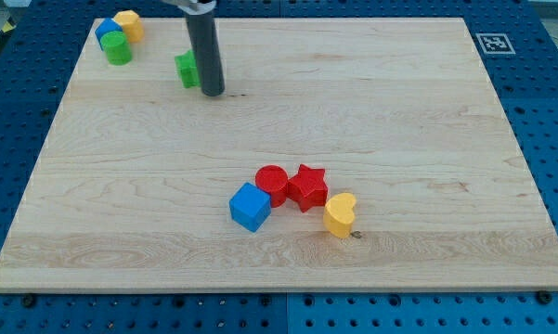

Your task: Drag the green star towards the top left corner

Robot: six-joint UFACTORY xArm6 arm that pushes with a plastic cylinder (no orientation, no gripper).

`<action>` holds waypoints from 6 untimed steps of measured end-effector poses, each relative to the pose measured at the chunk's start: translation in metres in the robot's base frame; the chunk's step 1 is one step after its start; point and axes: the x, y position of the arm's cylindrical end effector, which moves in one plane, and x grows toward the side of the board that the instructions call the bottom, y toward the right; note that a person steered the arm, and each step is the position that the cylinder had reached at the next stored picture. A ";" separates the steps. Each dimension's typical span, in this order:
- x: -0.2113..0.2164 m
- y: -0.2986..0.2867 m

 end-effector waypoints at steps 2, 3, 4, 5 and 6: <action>-0.028 -0.040; -0.007 -0.026; 0.004 -0.030; -0.022 -0.051; -0.042 -0.056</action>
